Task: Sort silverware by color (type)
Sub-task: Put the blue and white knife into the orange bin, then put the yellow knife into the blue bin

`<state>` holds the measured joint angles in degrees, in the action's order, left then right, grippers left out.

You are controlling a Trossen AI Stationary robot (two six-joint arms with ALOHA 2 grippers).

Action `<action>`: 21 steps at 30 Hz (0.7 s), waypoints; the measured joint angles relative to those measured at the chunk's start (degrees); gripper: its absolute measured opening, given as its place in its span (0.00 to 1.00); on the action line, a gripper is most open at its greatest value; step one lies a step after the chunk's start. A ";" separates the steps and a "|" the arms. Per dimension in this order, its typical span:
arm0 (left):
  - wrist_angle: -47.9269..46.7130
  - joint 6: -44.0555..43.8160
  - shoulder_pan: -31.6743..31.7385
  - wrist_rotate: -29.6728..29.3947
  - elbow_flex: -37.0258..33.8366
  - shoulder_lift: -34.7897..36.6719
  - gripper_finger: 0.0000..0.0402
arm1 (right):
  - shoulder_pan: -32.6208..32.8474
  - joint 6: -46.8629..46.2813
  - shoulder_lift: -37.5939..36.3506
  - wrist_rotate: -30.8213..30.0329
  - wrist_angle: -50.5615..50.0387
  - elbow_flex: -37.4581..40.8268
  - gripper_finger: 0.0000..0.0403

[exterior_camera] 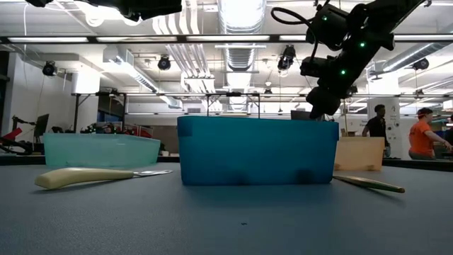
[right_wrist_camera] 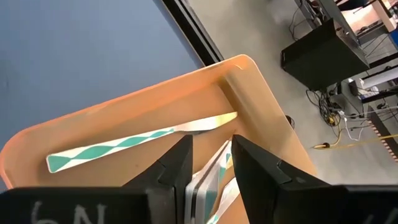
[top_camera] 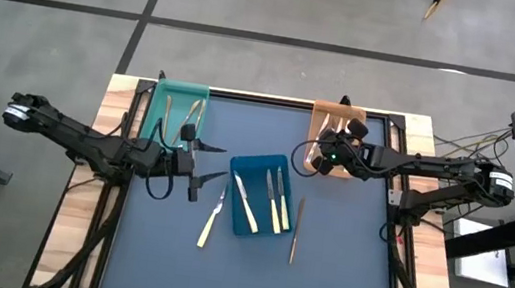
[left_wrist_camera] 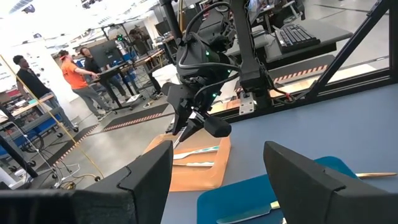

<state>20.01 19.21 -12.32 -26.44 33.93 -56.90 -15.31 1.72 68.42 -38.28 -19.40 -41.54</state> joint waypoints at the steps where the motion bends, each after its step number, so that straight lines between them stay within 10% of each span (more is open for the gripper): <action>1: 0.00 -0.01 0.00 -0.01 0.00 0.00 0.58 | 0.00 -0.24 0.00 -0.02 0.00 0.00 0.25; 21: 0.02 -0.01 0.00 0.00 0.00 0.00 0.58 | 0.02 -1.18 0.00 -0.71 -0.08 0.00 0.30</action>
<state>20.03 19.20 -12.32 -26.44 33.93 -56.90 -15.29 0.54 68.42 -38.99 -19.48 -41.54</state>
